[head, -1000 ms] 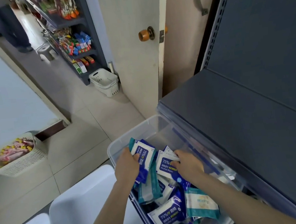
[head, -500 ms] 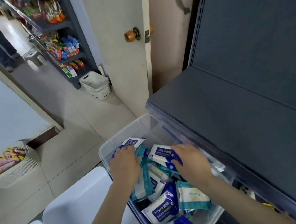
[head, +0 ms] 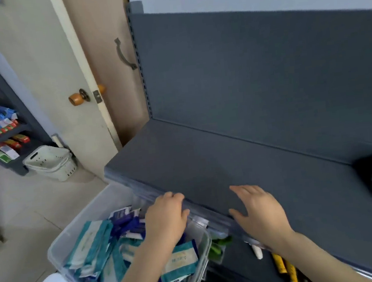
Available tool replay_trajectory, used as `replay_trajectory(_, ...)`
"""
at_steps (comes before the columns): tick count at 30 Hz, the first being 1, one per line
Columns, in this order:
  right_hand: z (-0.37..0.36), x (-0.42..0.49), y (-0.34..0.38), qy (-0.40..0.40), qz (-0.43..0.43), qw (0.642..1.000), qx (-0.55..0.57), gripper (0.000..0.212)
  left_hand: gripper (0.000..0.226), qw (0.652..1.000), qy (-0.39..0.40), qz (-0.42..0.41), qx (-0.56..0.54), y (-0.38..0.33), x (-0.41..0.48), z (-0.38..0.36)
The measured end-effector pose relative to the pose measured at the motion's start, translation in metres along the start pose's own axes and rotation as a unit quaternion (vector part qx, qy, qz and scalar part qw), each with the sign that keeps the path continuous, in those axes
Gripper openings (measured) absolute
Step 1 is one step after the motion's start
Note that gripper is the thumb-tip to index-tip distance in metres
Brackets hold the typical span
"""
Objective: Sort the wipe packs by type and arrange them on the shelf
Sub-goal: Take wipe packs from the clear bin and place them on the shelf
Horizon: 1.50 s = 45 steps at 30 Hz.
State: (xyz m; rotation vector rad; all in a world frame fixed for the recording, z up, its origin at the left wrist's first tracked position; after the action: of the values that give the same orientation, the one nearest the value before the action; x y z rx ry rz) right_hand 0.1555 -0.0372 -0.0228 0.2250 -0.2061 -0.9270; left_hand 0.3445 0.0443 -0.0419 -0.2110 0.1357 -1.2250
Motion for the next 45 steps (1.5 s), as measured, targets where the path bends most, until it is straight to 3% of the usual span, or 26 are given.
replay_trajectory(15,0.106,-0.13,-0.227,-0.035,-0.212,0.976,-0.027,0.053,0.038,0.967,0.105,-0.221,-0.068,-0.271,0.028,-0.021)
replay_trajectory(24,0.133,-0.222,-0.374,0.076,-0.329,0.94,-0.043,0.053,0.038,0.944,0.16,-0.286,-0.044,-0.404,0.015,-0.067)
replay_trajectory(28,0.131,-0.245,-0.409,0.154,-0.311,0.934,-0.089,0.05,0.037,0.941,0.165,-0.294,-0.036,-0.447,0.018,-0.087)
replay_trajectory(31,0.125,-0.247,-0.422,0.168,-0.289,0.939,-0.082,0.044,0.038,0.944,0.142,-0.297,-0.035,-0.474,0.027,-0.098)
replay_trajectory(33,0.123,-0.243,-0.432,0.15,-0.296,0.942,-0.045,0.041,0.04,0.946,0.123,-0.298,-0.029,-0.492,0.036,-0.104)
replay_trajectory(38,0.15,-0.205,-0.466,0.012,-0.287,0.957,-0.045,0.025,0.05,0.949,0.087,-0.305,0.0,-0.529,0.065,-0.114)
replay_trajectory(45,0.146,-0.167,-0.488,0.028,-0.269,0.959,-0.088,0.075,0.075,0.948,0.086,-0.294,0.083,-0.554,0.092,-0.128)
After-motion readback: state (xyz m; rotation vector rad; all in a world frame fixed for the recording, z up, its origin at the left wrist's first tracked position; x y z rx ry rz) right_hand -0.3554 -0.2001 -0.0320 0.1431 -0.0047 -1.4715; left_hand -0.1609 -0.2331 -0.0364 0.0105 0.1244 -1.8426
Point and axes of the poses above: each hand's wrist, its own x-axis towards the middle knuckle, its own z-axis out of the back of the hand, y = z × x, the point moved 5 cm from there along x, towards the middle knuckle, and after that the axes turned 3 degrees about -z, right-handed, at the moved point
